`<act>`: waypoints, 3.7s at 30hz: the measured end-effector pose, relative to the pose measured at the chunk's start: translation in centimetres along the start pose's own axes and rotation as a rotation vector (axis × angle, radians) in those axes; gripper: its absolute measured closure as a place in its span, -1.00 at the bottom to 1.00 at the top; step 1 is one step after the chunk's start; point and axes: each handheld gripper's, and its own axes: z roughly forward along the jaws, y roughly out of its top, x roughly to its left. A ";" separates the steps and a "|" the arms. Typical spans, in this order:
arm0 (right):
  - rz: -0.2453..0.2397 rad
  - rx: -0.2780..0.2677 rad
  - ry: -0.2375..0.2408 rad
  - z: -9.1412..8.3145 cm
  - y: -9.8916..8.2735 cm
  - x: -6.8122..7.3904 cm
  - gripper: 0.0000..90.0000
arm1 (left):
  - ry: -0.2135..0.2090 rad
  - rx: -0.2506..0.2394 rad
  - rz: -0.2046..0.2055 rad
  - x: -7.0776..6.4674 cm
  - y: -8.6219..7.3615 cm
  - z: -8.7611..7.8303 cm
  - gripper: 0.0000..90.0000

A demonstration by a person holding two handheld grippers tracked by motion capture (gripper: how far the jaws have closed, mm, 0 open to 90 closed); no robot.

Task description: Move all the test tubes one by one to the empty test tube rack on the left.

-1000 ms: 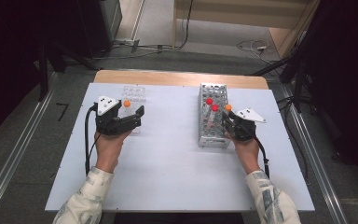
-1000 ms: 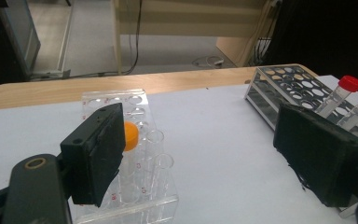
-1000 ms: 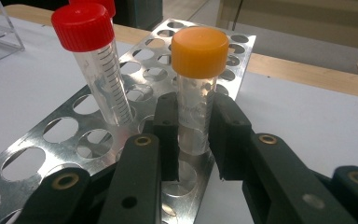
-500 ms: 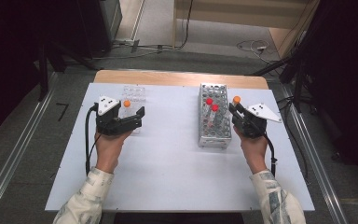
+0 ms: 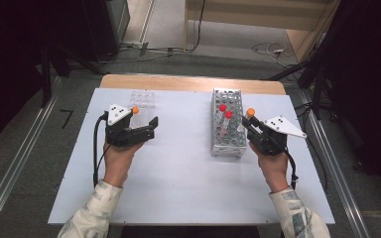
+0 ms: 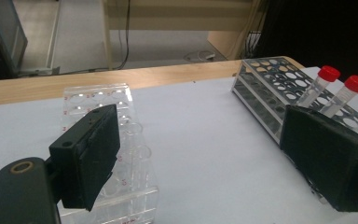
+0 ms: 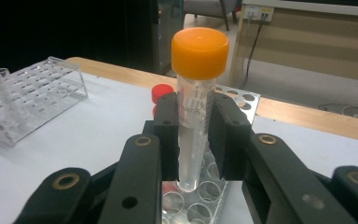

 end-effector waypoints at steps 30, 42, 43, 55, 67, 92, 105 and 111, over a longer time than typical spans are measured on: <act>-0.082 0.073 0.257 1.0 -2.1 8.7 0.58 | -0.124 0.023 0.055 -3.9 -0.4 -0.2 -0.70; -0.112 0.117 0.296 2.6 -3.5 10.8 0.58 | -0.204 0.059 0.096 -6.3 -1.3 0.5 -0.67; -0.112 0.117 0.300 2.7 -3.6 11.0 0.58 | -0.213 0.060 0.099 -6.5 -1.4 0.5 -0.66; -0.130 0.117 0.341 2.5 -3.7 12.4 0.58 | -0.367 0.087 0.162 -8.3 -2.4 1.0 0.10; -0.124 0.119 0.352 2.4 -3.7 12.5 0.58 | -0.402 0.091 0.191 -8.4 -2.6 1.0 0.54; -0.104 0.120 0.339 -1.1 -3.0 8.3 -0.18 | -0.176 0.000 0.014 1.2 1.2 -2.5 0.56; -0.087 0.114 0.313 -1.5 -3.0 7.2 -0.18 | -0.049 -0.030 0.001 4.2 2.3 -2.0 0.56; -0.082 0.114 0.305 -1.4 -2.9 6.9 -0.19 | -0.018 -0.040 0.005 4.8 2.3 -1.4 0.56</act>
